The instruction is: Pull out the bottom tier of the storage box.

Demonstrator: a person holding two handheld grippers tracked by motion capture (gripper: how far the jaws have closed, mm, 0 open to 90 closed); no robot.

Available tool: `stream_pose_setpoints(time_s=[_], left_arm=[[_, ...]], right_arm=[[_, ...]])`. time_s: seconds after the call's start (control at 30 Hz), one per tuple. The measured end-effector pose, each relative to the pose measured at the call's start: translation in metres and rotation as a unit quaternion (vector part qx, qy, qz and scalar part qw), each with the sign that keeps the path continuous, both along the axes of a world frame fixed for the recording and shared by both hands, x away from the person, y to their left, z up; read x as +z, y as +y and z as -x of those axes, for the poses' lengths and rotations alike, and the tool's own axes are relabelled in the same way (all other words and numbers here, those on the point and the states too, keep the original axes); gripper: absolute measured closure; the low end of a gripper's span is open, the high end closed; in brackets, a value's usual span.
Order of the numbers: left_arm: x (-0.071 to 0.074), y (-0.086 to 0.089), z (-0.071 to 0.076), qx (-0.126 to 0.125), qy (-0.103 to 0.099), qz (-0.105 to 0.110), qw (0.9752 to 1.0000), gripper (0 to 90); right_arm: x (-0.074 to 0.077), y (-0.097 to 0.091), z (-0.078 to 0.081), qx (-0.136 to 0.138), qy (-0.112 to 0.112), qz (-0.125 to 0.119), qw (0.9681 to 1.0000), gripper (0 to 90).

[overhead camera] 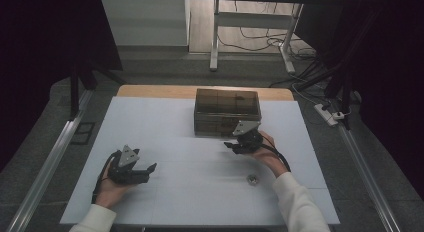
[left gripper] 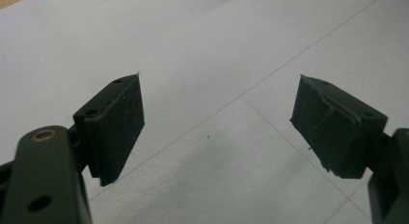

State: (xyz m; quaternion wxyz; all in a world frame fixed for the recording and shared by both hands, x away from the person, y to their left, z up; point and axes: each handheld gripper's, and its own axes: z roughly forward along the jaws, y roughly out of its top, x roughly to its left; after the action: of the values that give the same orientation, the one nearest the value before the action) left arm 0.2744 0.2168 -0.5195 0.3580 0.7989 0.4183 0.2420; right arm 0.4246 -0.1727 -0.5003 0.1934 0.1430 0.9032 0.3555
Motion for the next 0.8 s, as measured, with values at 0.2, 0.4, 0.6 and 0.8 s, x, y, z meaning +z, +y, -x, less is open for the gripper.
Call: stream_pose_setpoints(time_s=[0.2, 0.4, 0.6, 0.8], left_arm=[[0.0, 0.0, 0.0, -0.001, 0.001, 0.0, 1.0, 18.4], [0.0, 0.0, 0.0, 0.0, -0.001, -0.001, 1.0, 18.5], [0.001, 0.0, 0.001, 0.002, -0.002, -0.002, 1.0, 18.5], [0.001, -0.001, 0.0, 0.002, -0.003, -0.003, 1.0, 18.5]], right_arm=[[-0.001, 0.001, -0.006, -0.003, -0.006, 0.003, 1.0, 49.7], [-0.004, 0.0, -0.012, -0.012, -0.012, 0.001, 0.9999, 49.8], [-0.004, 0.0, -0.016, -0.01, -0.018, 0.01, 0.9997, 50.2], [-0.005, 0.005, -0.015, -0.004, -0.03, 0.02, 0.9993, 50.5]])
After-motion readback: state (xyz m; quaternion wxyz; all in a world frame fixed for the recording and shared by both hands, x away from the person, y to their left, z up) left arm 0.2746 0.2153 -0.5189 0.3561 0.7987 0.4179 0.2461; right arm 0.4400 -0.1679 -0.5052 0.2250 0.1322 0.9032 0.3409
